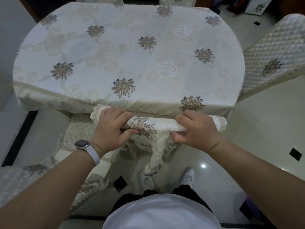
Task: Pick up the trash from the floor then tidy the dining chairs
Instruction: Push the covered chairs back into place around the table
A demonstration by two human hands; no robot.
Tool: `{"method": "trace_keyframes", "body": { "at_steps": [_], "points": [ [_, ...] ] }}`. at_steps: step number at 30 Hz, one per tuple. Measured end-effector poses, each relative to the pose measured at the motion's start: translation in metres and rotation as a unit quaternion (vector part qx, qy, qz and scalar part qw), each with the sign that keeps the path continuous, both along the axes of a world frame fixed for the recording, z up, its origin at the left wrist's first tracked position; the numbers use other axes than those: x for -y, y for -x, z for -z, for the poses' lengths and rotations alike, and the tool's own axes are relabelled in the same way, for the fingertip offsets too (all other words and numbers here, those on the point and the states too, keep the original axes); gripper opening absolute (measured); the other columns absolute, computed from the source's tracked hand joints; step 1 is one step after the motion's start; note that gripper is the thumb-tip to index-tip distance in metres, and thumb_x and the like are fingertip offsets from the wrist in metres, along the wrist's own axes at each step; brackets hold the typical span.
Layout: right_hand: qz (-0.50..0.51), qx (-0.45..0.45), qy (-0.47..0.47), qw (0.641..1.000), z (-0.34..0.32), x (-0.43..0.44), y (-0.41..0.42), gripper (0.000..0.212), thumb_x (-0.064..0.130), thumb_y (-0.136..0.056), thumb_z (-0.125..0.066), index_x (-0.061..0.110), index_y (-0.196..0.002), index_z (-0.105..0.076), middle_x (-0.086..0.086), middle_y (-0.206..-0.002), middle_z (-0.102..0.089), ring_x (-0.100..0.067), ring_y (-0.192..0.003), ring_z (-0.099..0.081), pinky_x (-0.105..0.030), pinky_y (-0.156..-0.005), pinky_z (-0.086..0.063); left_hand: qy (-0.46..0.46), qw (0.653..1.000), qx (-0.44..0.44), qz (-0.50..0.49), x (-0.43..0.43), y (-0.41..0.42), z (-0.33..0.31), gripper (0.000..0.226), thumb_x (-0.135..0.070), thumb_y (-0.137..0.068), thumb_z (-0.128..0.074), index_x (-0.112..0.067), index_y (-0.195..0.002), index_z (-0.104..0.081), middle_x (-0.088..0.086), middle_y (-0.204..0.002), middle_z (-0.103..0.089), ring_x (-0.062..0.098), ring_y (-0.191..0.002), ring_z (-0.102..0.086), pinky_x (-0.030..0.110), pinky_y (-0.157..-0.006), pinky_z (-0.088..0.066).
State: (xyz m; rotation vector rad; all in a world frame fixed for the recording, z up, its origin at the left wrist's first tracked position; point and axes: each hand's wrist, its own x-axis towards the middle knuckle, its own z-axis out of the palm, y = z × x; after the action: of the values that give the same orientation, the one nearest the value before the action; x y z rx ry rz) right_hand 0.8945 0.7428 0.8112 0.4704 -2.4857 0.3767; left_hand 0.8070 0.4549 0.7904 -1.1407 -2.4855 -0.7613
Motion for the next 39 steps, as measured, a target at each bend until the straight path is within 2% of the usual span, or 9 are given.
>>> {"method": "trace_keyframes", "body": {
  "at_steps": [3,6,10,16,21,25,30,34,39],
  "points": [
    [0.001,0.01,0.003,1.0,0.002,-0.001,-0.005,0.029,0.037,-0.07,-0.068,0.008,-0.074,-0.068,-0.004,-0.064,-0.054,-0.023,-0.054,-0.051,-0.029,-0.048,-0.037,-0.01,1.0,0.005,0.0,-0.002,-0.007,0.0,0.045,-0.062,-0.091,-0.049,-0.019,-0.104,-0.057,0.003,-0.093,-0.062,0.023,-0.088,-0.052,0.039,-0.081,-0.035],
    [0.003,0.018,0.009,1.0,0.005,-0.003,-0.014,0.029,0.036,-0.068,-0.069,0.008,-0.075,-0.069,-0.004,-0.064,-0.054,-0.024,-0.054,-0.052,-0.029,-0.047,-0.04,-0.006,1.0,0.011,0.009,-0.004,-0.016,0.001,0.041,-0.057,-0.089,-0.055,-0.019,-0.103,-0.058,0.002,-0.094,-0.064,0.02,-0.089,-0.052,0.041,-0.083,-0.036],
    [-0.008,0.019,0.006,1.0,0.01,-0.005,-0.021,0.031,0.039,-0.07,-0.068,0.008,-0.074,-0.069,-0.004,-0.063,-0.055,-0.024,-0.053,-0.053,-0.029,-0.047,-0.039,0.017,1.0,0.016,0.017,-0.002,-0.021,0.002,0.048,-0.055,-0.087,-0.058,-0.01,-0.1,-0.068,0.003,-0.095,-0.064,0.02,-0.091,-0.055,0.044,-0.085,-0.039],
    [-0.037,0.006,0.01,0.999,0.007,-0.008,-0.022,0.032,0.039,-0.074,-0.067,0.008,-0.073,-0.069,-0.003,-0.063,-0.055,-0.023,-0.051,-0.052,-0.028,-0.045,-0.041,0.014,1.0,0.02,0.01,-0.003,-0.029,-0.003,0.047,-0.052,-0.085,-0.062,-0.007,-0.098,-0.069,0.004,-0.093,-0.064,0.021,-0.089,-0.055,0.041,-0.084,-0.039],
    [-0.059,-0.008,0.003,0.998,-0.006,-0.013,-0.022,0.03,0.038,-0.072,-0.07,0.008,-0.072,-0.07,-0.003,-0.063,-0.055,-0.022,-0.051,-0.052,-0.027,-0.044,-0.041,-0.01,1.0,0.025,0.004,-0.005,-0.041,-0.011,0.051,-0.058,-0.091,-0.055,-0.009,-0.099,-0.066,0.004,-0.093,-0.063,0.02,-0.088,-0.054,0.039,-0.082,-0.039],
    [-0.069,-0.009,0.01,0.998,-0.013,-0.021,-0.031,0.03,0.037,-0.071,-0.069,0.007,-0.071,-0.069,-0.003,-0.061,-0.053,-0.022,-0.049,-0.05,-0.027,-0.043,-0.04,-0.018,0.999,0.025,0.014,-0.011,-0.052,-0.014,0.044,-0.058,-0.09,-0.056,-0.016,-0.105,-0.058,0.005,-0.093,-0.063,0.021,-0.088,-0.054,0.039,-0.08,-0.04],
    [-0.056,-0.008,-0.015,0.998,-0.009,-0.026,-0.048,0.032,0.039,-0.073,-0.064,0.007,-0.07,-0.069,-0.002,-0.059,-0.049,-0.021,-0.048,-0.047,-0.027,-0.042,-0.038,-0.023,0.998,0.027,0.043,-0.016,-0.06,-0.007,0.048,-0.058,-0.092,-0.055,-0.011,-0.102,-0.062,0.007,-0.091,-0.064,0.024,-0.084,-0.056,0.037,-0.079,-0.04],
    [-0.039,-0.005,-0.017,0.999,-0.008,-0.028,-0.048,0.032,0.039,-0.072,-0.067,0.007,-0.069,-0.069,-0.003,-0.059,-0.05,-0.021,-0.048,-0.047,-0.027,-0.042,-0.038,-0.017,0.998,0.038,0.053,-0.021,-0.049,-0.008,0.055,-0.058,-0.091,-0.058,-0.005,-0.098,-0.069,0.006,-0.091,-0.064,0.025,-0.083,-0.057,0.041,-0.078,-0.043],
    [-0.031,-0.003,-0.005,0.999,-0.004,-0.026,-0.04,0.031,0.038,-0.069,-0.07,0.008,-0.071,-0.07,-0.003,-0.06,-0.05,-0.021,-0.049,-0.048,-0.028,-0.043,-0.04,-0.02,0.997,0.046,0.06,-0.021,-0.036,-0.006,0.051,-0.057,-0.088,-0.061,-0.007,-0.098,-0.069,0.005,-0.092,-0.063,0.025,-0.084,-0.057,0.045,-0.077,-0.044]
  ]
}}
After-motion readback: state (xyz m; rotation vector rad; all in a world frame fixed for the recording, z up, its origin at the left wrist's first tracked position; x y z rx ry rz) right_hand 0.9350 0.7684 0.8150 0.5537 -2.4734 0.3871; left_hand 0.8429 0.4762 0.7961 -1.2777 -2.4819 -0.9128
